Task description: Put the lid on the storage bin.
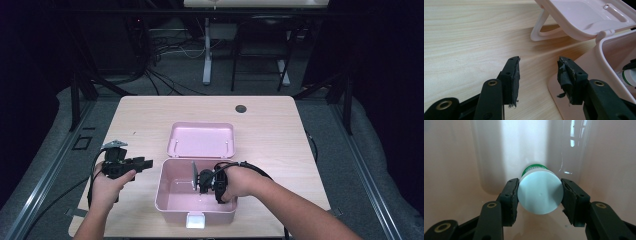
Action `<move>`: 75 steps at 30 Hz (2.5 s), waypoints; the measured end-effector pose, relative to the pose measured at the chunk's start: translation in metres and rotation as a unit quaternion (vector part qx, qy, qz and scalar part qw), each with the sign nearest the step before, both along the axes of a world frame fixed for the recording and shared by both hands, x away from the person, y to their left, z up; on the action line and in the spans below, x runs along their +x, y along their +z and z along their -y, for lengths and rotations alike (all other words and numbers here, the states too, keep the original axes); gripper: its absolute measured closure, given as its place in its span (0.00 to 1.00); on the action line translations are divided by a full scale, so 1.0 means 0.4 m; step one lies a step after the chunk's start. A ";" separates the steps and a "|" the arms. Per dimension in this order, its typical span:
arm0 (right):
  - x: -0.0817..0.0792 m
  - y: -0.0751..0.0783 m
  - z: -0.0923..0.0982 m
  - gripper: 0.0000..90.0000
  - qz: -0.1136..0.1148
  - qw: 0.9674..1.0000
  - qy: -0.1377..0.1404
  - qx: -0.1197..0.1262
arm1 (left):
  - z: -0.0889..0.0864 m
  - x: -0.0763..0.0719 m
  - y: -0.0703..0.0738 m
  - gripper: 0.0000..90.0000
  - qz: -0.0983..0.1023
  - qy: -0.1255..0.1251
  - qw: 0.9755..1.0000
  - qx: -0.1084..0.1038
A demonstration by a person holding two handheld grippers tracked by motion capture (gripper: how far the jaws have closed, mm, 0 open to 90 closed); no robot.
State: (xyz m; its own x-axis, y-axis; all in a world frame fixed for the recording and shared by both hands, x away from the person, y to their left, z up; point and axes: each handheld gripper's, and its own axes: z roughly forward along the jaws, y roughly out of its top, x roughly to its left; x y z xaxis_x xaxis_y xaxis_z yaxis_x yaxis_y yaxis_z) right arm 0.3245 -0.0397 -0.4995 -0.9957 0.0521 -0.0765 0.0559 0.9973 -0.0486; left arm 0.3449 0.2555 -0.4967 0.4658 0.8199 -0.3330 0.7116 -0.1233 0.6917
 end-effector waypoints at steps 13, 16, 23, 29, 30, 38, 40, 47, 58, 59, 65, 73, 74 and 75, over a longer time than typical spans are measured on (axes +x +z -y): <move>0.005 -0.012 -0.003 0.56 0.004 1.000 0.001 -0.006 | -0.002 0.001 -0.001 0.58 0.000 0.000 1.000 0.000; 0.007 -0.014 -0.004 0.56 0.003 1.000 -0.001 -0.011 | -0.003 0.001 -0.002 0.58 -0.001 0.001 1.000 -0.001; 0.009 -0.015 -0.004 0.55 0.001 1.000 -0.008 -0.014 | -0.004 0.001 0.000 0.58 0.000 0.001 1.000 -0.002; 0.010 0.002 0.001 0.54 -0.001 1.000 -0.019 0.004 | -0.005 0.000 0.002 0.58 0.003 0.002 1.000 -0.002; 0.010 0.008 0.002 0.54 -0.002 1.000 -0.022 0.009 | -0.004 -0.001 0.003 0.58 0.003 0.002 1.000 -0.002; 0.004 0.075 0.017 0.54 0.014 0.998 -0.039 0.038 | 0.007 -0.008 0.015 0.59 0.006 -0.009 1.000 -0.005; 0.002 0.090 0.023 0.55 0.016 0.997 -0.045 0.054 | 0.010 -0.010 0.020 0.59 0.009 -0.013 1.000 -0.005; 0.009 0.127 0.052 0.56 0.024 0.994 -0.073 0.079 | 0.026 -0.022 0.041 0.60 0.014 -0.032 0.999 -0.008; 0.044 0.181 0.098 0.57 0.041 0.982 -0.138 0.125 | 0.042 -0.044 0.079 0.63 0.027 -0.059 0.998 -0.020; 0.047 0.182 0.102 0.57 0.044 0.980 -0.144 0.127 | 0.044 -0.045 0.080 0.63 0.027 -0.060 0.998 -0.020; 0.073 0.192 0.128 0.59 0.048 0.971 -0.184 0.142 | 0.057 -0.052 0.087 0.65 0.026 -0.074 0.997 -0.015; 0.097 0.201 0.160 0.60 0.051 0.961 -0.221 0.156 | 0.073 -0.062 0.098 0.70 0.029 -0.089 0.996 -0.004; 0.099 0.202 0.162 0.61 0.050 0.960 -0.223 0.159 | 0.075 -0.064 0.099 0.70 0.029 -0.091 0.995 -0.004; 0.100 0.204 0.164 0.61 0.050 0.959 -0.228 0.161 | 0.077 -0.065 0.100 0.71 0.030 -0.093 0.995 -0.002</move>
State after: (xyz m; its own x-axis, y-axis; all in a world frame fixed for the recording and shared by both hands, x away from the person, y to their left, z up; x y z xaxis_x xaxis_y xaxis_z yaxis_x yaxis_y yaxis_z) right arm 0.3646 -0.1052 -0.4180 -0.8524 0.5171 -0.0771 0.4779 0.8305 0.2862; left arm 0.3188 0.2247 -0.4568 0.6282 0.7166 -0.3032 0.6338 -0.2453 0.7336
